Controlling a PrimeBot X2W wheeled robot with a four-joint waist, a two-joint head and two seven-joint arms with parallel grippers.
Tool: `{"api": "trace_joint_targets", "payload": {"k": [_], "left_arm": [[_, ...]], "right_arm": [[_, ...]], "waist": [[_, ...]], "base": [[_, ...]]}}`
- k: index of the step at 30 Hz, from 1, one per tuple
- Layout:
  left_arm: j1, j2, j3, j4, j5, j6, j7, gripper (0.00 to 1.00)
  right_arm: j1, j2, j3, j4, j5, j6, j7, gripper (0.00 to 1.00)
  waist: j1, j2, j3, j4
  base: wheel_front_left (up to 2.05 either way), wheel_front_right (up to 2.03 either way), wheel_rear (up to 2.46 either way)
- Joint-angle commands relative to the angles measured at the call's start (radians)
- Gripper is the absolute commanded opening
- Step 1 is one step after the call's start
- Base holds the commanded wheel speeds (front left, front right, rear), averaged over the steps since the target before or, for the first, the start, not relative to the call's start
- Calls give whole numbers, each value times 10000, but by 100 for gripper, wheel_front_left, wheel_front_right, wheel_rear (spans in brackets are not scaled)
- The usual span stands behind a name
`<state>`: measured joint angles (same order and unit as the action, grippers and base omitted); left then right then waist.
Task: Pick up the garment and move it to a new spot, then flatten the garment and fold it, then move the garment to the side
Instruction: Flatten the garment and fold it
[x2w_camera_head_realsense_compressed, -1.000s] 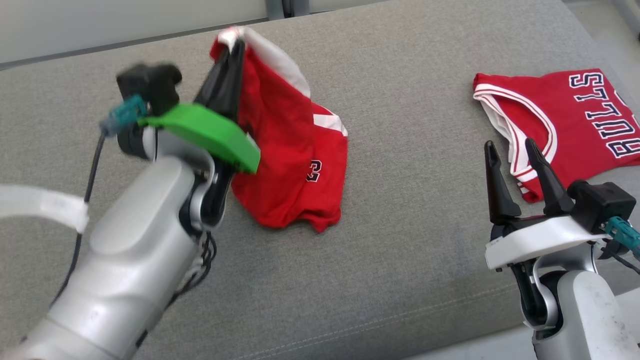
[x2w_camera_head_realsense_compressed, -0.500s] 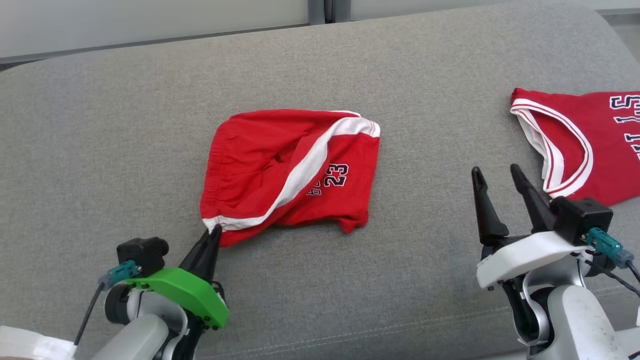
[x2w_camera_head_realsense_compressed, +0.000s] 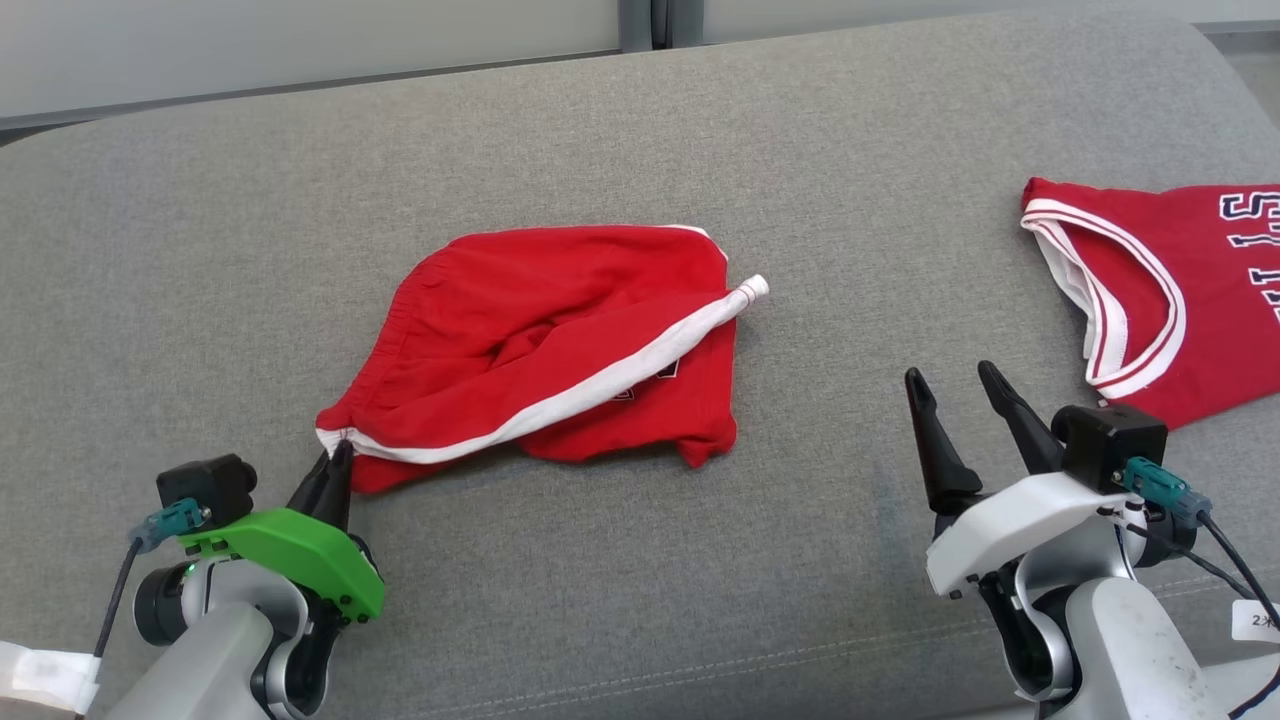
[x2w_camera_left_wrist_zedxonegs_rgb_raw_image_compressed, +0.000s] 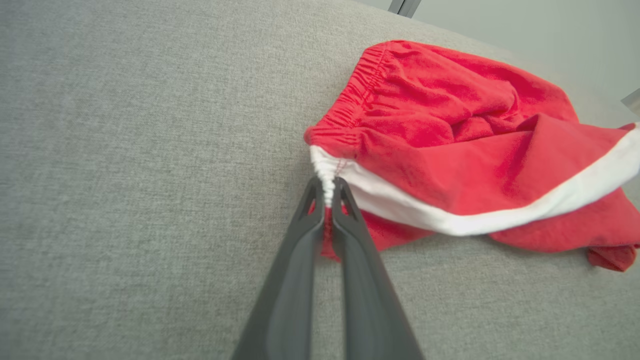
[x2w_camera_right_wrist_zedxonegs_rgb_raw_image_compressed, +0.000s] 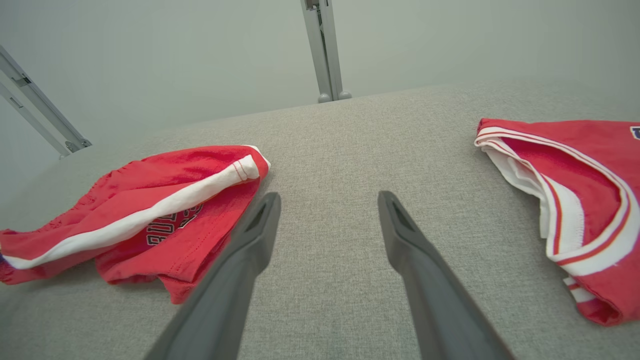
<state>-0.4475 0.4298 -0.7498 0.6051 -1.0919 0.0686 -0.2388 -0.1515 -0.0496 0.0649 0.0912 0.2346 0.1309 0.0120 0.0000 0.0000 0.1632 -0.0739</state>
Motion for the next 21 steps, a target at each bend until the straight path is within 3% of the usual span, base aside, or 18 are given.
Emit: {"api": "trace_joint_targets", "payload": {"k": [1, 2, 3, 4, 14, 21], "left_arm": [[-202, -36, 130, 145, -83, -77, -102, 26], [-232, -90, 196, 225, -92, -91, -113, 42], [-264, -122, 250, 278, -44, -103, -155, 68], [-294, -153, 313, 310, -1, -127, -188, 100], [287, -96, 838, -132, 499, -32, -260, 100], [1168, -59, 1692, -1473, 1316, 435, -258, 100]], "right_arm": [[-132, -20, 16, 57, 48, -4, -4, 100], [-139, -20, 22, 86, 55, -4, -15, 100], [-154, -20, 32, 114, 71, -4, -27, 100], [-181, -21, 33, 135, 83, -4, -43, 100], [-398, -70, -9, 254, 15, -4, -151, 100], [-412, -131, -167, 197, -58, -4, -279, 100]], "waist": [[0, 0, 17, -5], [0, 0, 23, -2], [0, 0, 29, 5], [0, 0, 36, 20], [0, 0, -105, 297], [0, 0, -284, 433]], "base": [[0, 0, 0], [0, 0, 0], [0, 0, 0], [0, 0, 0], [0, 0, 0], [0, 0, 0]]}}
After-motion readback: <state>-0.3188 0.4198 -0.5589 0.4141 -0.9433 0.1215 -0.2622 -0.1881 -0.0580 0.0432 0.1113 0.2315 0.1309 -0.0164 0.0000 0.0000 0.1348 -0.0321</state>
